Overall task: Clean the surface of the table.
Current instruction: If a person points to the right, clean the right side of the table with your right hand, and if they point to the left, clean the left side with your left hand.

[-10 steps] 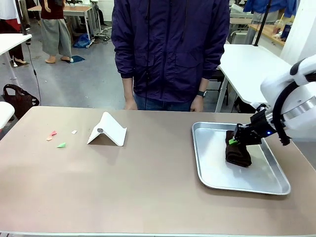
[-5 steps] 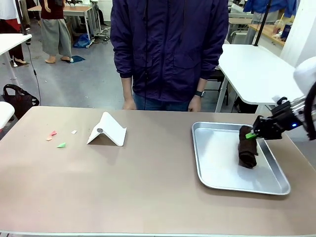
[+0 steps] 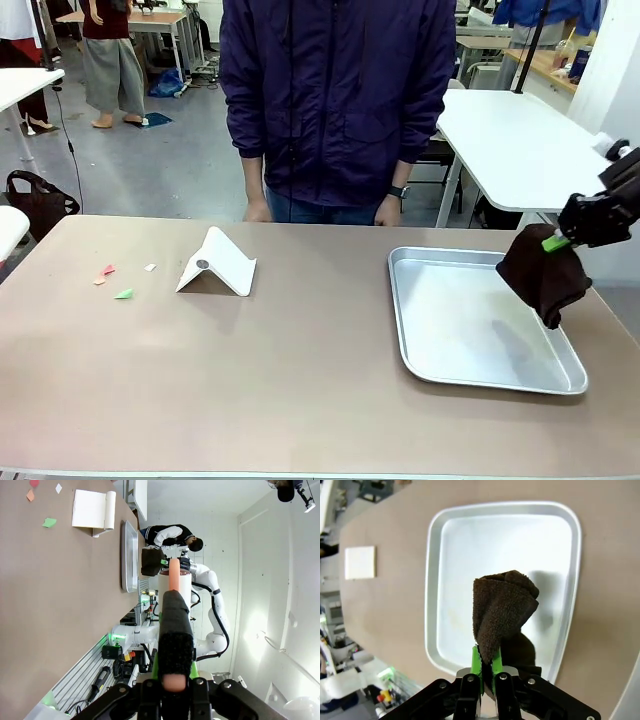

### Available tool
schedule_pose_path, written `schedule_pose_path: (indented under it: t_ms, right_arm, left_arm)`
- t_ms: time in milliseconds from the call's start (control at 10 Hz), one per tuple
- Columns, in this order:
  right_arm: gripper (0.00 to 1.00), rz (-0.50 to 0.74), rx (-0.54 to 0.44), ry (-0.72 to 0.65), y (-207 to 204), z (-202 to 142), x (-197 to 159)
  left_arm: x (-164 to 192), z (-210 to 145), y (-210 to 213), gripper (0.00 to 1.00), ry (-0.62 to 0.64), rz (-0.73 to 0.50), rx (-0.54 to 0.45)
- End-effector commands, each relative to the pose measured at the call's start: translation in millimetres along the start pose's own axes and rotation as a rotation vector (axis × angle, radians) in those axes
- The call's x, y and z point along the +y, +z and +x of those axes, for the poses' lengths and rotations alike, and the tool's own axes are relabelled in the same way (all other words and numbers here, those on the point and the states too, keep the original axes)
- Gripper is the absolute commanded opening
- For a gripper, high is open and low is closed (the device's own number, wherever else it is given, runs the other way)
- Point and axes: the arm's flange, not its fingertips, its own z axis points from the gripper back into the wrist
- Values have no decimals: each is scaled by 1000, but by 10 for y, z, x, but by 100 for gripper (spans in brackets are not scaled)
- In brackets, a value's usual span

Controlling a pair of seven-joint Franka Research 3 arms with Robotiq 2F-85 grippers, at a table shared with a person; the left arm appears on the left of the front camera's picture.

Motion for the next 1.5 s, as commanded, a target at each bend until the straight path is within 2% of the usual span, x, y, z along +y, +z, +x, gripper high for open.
schedule_pose_path:
  t_ms: [0,300,600,700,900,1000,1100,1400]
  right_arm:
    - [9,20,33,4,251,-243,12]
    - [9,234,40,4,760,-517,-251]
    - [9,533,81,-36,1021,-902,-605]
    - [9,627,92,-72,1078,-951,-706]
    - [9,739,72,-126,1085,-953,-891]
    - [9,740,48,-136,1062,-891,-950]
    - [9,680,88,-105,1045,-1108,-812]
    - [9,680,88,-105,1045,-1108,-812]
  left_arm:
    - [-29,-25,-8,2,-19,-15,3]
    - [-29,-25,-8,2,-19,-15,3]
    - [-29,-25,-8,2,-19,-15,3]
    - [-29,-25,-8,2,-19,-15,3]
    - [-29,-25,-8,2,-19,-15,3]
    - [-29,-25,-8,2,-19,-15,3]
    - [-29,-25,-8,2,-19,-15,3]
    - [-29,-25,-8,2,-19,-15,3]
